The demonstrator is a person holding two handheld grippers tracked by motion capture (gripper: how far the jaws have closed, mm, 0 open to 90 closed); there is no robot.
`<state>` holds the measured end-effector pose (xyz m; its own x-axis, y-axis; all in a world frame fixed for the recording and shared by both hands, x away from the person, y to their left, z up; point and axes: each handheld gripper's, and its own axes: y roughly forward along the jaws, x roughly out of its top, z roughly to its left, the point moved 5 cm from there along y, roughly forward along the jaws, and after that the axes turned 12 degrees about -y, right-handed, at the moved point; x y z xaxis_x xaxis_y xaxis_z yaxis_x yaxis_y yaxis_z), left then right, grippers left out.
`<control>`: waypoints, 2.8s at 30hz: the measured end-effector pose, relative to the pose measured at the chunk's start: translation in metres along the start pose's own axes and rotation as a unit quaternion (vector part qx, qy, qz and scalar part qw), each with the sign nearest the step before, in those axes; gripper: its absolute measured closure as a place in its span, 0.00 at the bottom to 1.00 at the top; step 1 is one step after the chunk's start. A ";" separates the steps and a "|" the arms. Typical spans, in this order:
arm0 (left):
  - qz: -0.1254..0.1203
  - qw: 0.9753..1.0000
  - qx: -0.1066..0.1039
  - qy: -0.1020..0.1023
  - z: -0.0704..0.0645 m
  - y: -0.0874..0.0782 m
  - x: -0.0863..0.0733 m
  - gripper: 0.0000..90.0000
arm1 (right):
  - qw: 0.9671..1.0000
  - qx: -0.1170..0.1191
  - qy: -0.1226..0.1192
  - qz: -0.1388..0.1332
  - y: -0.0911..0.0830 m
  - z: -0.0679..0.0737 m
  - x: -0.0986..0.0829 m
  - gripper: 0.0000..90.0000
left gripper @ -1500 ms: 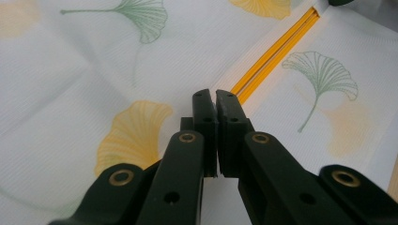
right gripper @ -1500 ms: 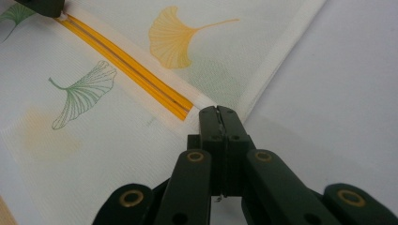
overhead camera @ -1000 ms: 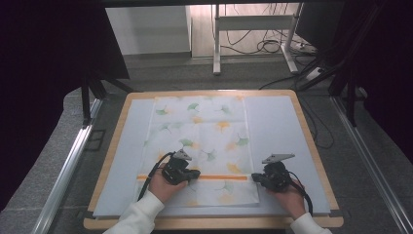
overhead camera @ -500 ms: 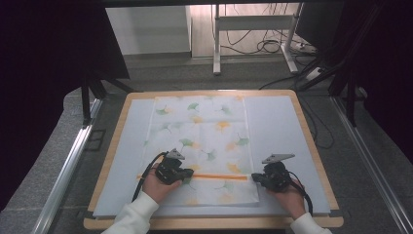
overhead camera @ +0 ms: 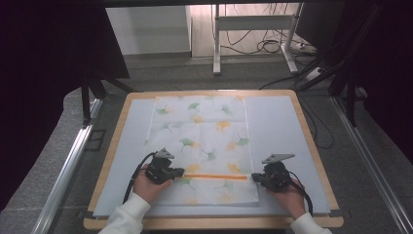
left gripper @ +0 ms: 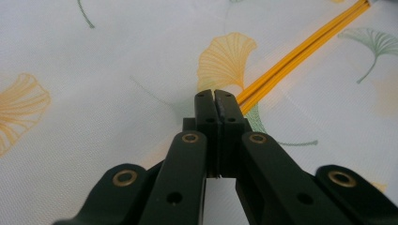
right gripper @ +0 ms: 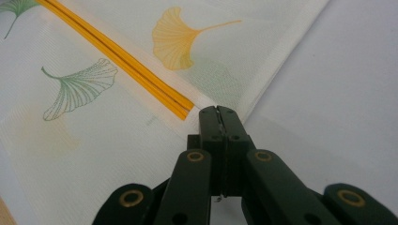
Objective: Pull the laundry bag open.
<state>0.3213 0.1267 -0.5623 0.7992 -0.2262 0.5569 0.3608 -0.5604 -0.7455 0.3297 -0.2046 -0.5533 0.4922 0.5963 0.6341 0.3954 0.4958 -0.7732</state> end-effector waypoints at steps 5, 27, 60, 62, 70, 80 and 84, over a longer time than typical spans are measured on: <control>-0.004 1.000 0.001 -0.001 -0.001 -0.001 0.000 1.00 | 1.000 -0.001 0.000 0.000 0.000 0.000 0.000 1.00; -0.005 1.000 0.007 -0.012 0.010 -0.009 -0.008 1.00 | 1.000 0.000 0.000 0.000 0.000 0.000 0.000 1.00; -0.045 0.994 0.062 -0.078 0.073 -0.054 -0.035 1.00 | 1.000 0.000 0.000 0.000 0.000 0.000 0.000 1.00; -0.046 0.994 0.064 -0.080 0.075 -0.056 -0.036 1.00 | 1.000 0.001 0.000 -0.001 0.000 0.000 0.000 1.00; -0.049 0.993 0.076 -0.082 0.078 -0.059 -0.038 1.00 | 1.000 0.001 0.000 -0.001 0.000 0.000 0.000 1.00; -0.063 0.989 0.084 -0.103 0.091 -0.072 -0.045 1.00 | 1.000 0.001 -0.002 -0.001 0.000 0.000 0.000 1.00; -0.065 0.988 0.086 -0.106 0.094 -0.076 -0.047 1.00 | 1.000 0.001 -0.002 -0.001 0.000 0.000 0.000 1.00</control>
<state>0.3019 0.2548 -0.5662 0.8171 0.0215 0.5762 0.5288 -0.4261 -0.7340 0.3298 -0.2045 -0.5534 0.4883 0.5979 0.6357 0.3950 0.4981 -0.7719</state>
